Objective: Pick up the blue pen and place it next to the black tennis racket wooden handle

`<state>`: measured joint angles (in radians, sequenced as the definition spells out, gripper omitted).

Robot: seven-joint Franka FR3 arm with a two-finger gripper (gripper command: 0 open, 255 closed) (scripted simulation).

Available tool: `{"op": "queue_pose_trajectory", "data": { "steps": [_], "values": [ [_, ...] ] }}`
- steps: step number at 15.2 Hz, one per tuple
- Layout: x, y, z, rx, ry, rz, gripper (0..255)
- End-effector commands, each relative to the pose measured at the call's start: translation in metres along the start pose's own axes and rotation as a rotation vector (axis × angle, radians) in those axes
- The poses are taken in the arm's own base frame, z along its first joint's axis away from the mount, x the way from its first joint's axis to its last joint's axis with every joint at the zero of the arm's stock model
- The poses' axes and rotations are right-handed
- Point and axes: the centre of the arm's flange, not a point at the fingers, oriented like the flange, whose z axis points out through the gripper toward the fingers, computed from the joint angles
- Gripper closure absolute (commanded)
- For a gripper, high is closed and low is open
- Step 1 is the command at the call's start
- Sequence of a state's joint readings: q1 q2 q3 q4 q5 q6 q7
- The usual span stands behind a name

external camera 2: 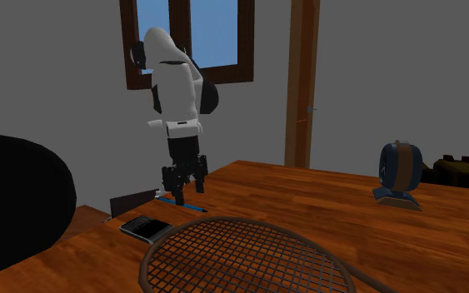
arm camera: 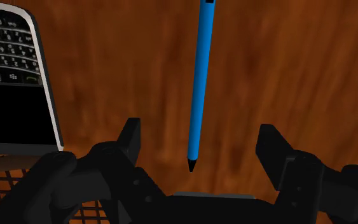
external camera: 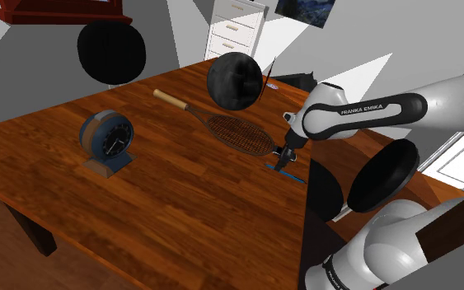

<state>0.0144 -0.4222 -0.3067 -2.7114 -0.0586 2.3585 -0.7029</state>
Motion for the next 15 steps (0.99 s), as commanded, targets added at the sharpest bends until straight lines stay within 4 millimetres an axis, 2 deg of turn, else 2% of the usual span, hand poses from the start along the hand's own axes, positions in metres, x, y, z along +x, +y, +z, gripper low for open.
{"op": "queue_pose_trajectory", "data": {
  "steps": [1,3,7,15],
  "values": [
    [0.000,0.000,0.000,0.000,0.000,0.000,0],
    [0.000,0.000,0.000,0.000,0.000,0.000,0],
    [0.000,0.000,-0.050,0.000,0.000,0.000,0],
    [0.000,0.000,-0.050,0.000,0.000,0.000,0]
  ]
}}
